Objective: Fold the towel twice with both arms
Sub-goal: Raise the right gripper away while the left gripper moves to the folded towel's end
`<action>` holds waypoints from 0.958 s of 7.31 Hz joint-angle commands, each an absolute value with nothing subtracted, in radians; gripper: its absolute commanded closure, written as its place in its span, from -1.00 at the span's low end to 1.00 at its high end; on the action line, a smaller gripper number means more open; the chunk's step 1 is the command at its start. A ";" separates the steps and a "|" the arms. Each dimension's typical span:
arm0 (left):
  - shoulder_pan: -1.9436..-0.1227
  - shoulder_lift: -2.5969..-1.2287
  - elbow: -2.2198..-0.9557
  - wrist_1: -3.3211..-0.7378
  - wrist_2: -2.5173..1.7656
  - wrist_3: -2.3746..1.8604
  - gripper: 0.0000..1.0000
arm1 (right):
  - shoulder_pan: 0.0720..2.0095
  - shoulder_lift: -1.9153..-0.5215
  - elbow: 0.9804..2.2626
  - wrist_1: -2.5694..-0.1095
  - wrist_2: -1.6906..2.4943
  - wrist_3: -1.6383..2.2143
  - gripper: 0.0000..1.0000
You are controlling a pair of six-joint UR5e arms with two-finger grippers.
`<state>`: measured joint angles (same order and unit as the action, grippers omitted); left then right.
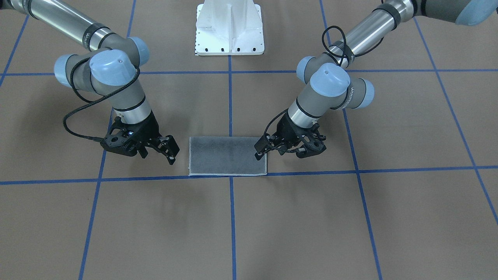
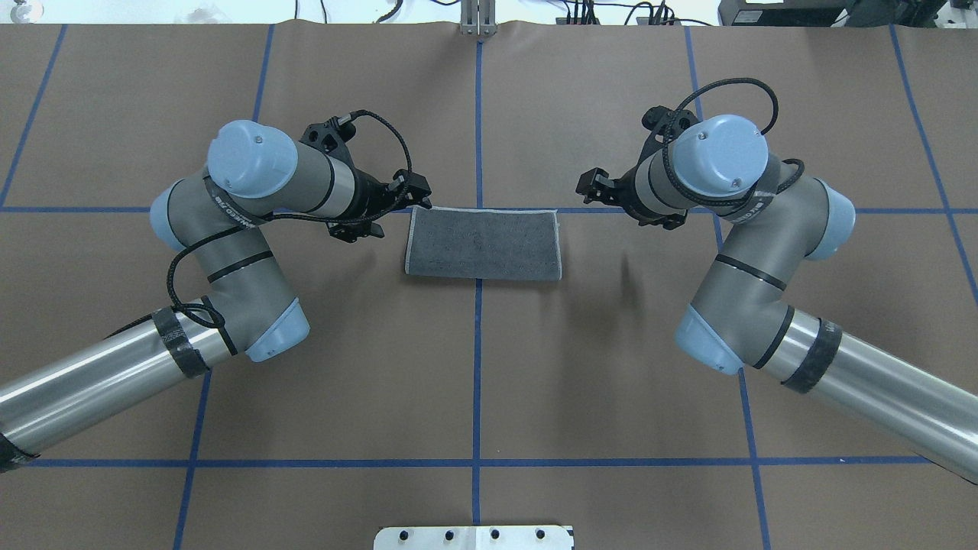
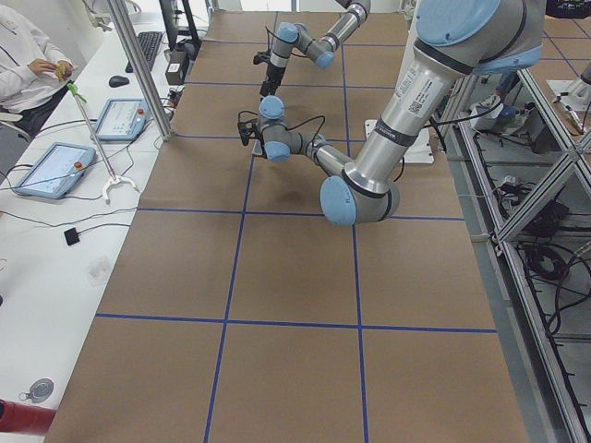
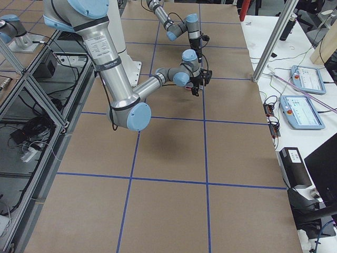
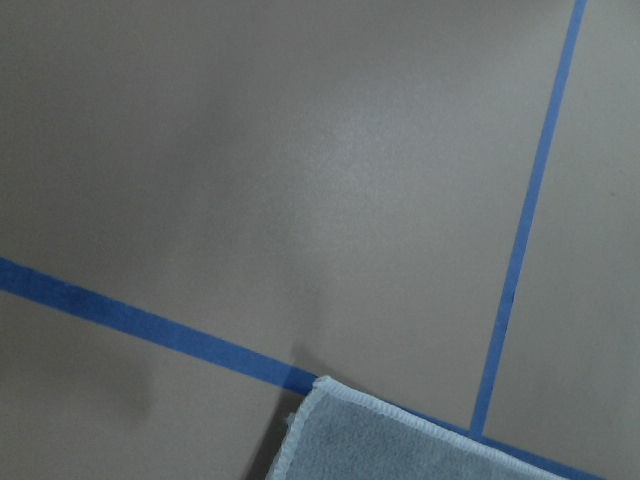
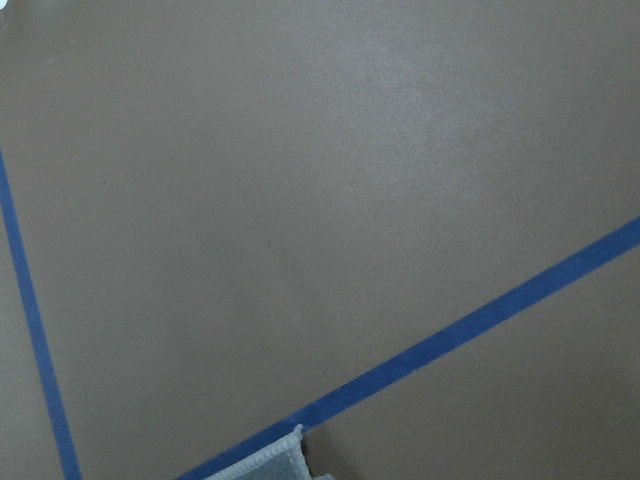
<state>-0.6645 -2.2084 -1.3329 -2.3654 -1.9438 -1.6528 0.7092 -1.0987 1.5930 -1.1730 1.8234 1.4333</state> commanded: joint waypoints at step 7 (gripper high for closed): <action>-0.597 -2.163 -1.381 -2.372 -1.942 -1.696 -0.71 | 0.808 -1.163 1.620 -1.170 1.962 1.197 -0.99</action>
